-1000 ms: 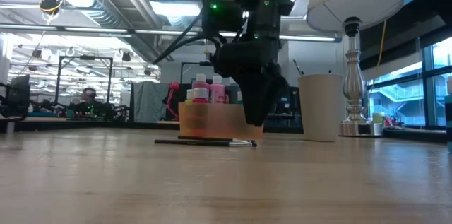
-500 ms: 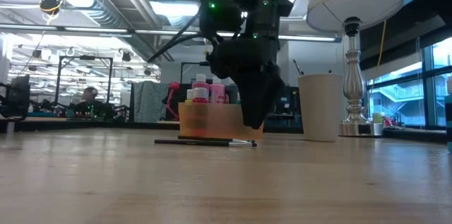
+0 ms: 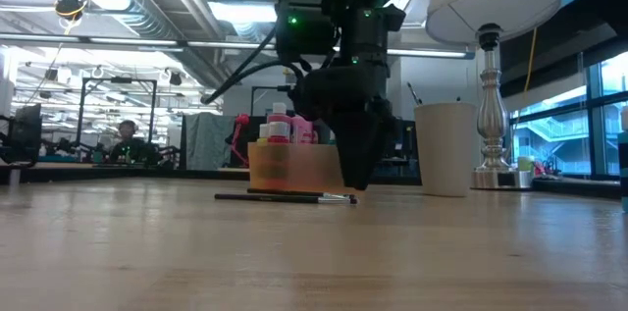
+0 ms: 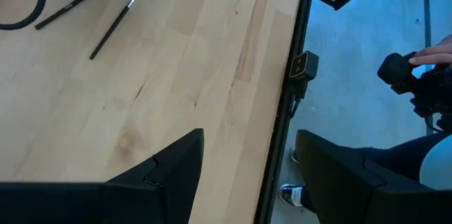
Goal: Pick & Place Paint Supplies
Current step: Put the black paint brush into the light brown cup
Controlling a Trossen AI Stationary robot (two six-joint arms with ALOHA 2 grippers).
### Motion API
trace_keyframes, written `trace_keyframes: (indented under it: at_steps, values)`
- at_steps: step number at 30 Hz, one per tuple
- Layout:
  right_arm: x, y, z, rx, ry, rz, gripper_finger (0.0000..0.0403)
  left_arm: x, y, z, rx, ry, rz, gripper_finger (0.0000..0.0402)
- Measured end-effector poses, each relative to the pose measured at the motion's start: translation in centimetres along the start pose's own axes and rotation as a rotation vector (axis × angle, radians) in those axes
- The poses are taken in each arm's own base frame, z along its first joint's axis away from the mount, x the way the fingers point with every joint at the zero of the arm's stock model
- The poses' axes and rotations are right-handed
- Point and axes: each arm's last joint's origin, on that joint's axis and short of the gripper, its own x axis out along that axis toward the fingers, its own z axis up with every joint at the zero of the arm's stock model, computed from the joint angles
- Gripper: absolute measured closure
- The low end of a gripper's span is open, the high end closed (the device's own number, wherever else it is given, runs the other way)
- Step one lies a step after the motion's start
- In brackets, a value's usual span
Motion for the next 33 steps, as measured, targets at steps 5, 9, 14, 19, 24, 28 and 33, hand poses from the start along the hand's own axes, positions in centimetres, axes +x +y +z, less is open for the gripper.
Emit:
trace_keyframes:
  at_steps: [5, 9, 14, 19, 24, 28, 33]
  values:
    - [0.0, 0.1, 0.2, -0.003, -0.019, 0.002, 0.0234, 0.0, 0.0, 0.0, 0.007, 0.0, 0.0, 0.018]
    - [0.0, 0.1, 0.2, -0.008, -0.026, 0.002, 0.0234, 0.0, 0.0, 0.0, 0.014, -0.001, 0.001, 0.018]
    - [0.4, 0.0, 0.3, -0.014, -0.015, 0.002, 0.0234, 0.0, 0.0, 0.0, 0.017, -0.002, 0.001, 0.018]
    - [1.2, -0.1, 0.3, -0.013, 0.015, -0.003, 0.0234, 0.0, 0.0, 0.0, 0.027, -0.005, 0.004, 0.018]
    - [1.9, -0.2, 0.3, -0.009, 0.043, -0.009, 0.0237, 0.0, 0.0, 0.0, 0.036, -0.006, 0.006, 0.018]
    - [2.0, -0.2, 0.2, -0.01, 0.047, -0.014, 0.0254, 0.0, 0.1, 0.0, 0.037, -0.005, 0.009, 0.018]
    - [2.1, -0.2, 0.2, -0.011, 0.039, -0.027, 0.0274, 0.0, 0.1, 0.0, 0.055, -0.011, 0.013, 0.018]
